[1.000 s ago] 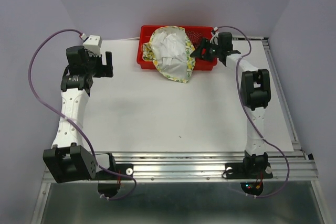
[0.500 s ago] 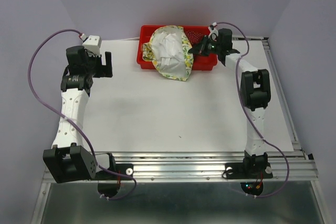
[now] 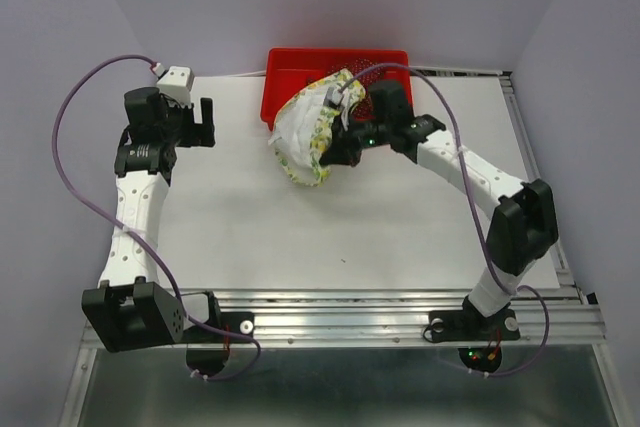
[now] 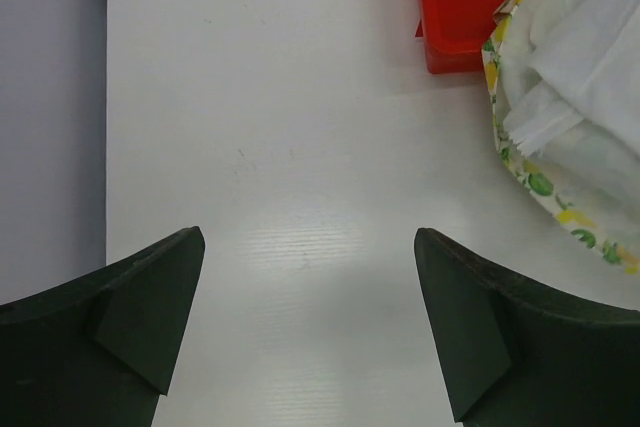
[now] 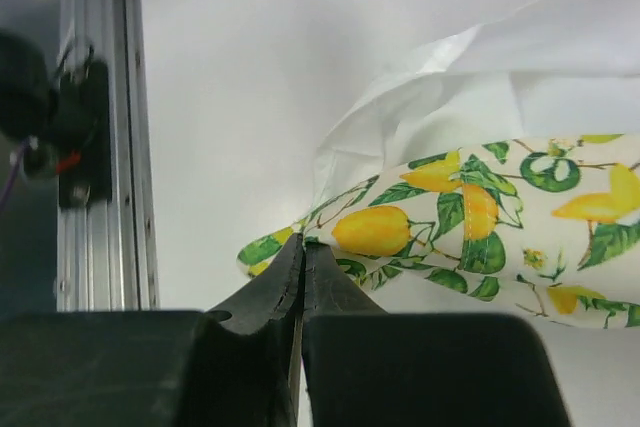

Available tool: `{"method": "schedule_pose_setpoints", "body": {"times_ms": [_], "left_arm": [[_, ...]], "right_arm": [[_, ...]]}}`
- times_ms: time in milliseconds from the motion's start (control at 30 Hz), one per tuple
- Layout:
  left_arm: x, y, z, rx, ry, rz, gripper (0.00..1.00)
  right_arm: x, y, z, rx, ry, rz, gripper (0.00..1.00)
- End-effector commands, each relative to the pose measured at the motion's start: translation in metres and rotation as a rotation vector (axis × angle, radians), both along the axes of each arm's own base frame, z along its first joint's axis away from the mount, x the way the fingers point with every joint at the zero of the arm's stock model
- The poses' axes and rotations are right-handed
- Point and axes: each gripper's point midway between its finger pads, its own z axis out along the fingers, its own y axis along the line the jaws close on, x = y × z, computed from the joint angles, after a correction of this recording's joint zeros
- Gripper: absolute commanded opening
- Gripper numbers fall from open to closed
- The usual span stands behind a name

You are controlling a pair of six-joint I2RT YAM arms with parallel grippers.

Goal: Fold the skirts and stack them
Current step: Move the skirt to the center of the board, then flatten the skirt out

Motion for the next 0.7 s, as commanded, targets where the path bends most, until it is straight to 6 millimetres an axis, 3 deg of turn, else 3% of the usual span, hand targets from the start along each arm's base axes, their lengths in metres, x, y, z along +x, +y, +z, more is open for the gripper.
{"method": "schedule_pose_setpoints", "body": {"times_ms": [0, 67, 100, 233, 300, 467, 500, 667], "left_arm": [[-0.006, -0.009, 0.026, 0.008, -0.099, -0.062, 0.99], [-0.007, -0.013, 0.021, 0.01, -0.088, -0.09, 0.99], [-0.008, -0.015, 0.018, 0.011, -0.081, -0.107, 0.98], [-0.011, -0.029, -0.011, 0.014, -0.004, -0.219, 0.93], [-0.012, -0.035, -0.027, 0.036, 0.037, -0.266, 0.9], [-0.015, -0.057, -0.078, 0.106, 0.145, -0.366, 0.85], [-0.016, -0.076, -0.082, 0.117, 0.146, -0.415, 0.85], [0.006, -0.118, -0.091, 0.1, 0.13, -0.515, 0.82]], "right_arm": [[-0.065, -0.06, -0.121, -0.382, 0.014, 0.143, 0.01], [-0.078, -0.073, -0.149, -0.448, 0.026, 0.153, 0.01], [-0.093, -0.087, -0.178, -0.52, 0.061, 0.151, 0.01], [-0.101, -0.1, -0.213, -0.578, 0.108, 0.141, 0.01], [-0.104, -0.096, -0.215, -0.563, 0.139, 0.145, 0.01], [-0.101, -0.092, -0.195, -0.525, 0.109, 0.11, 0.01], [-0.1, -0.095, -0.191, -0.529, 0.094, 0.095, 0.01], [-0.106, -0.111, -0.189, -0.544, 0.133, 0.018, 0.01]]}}
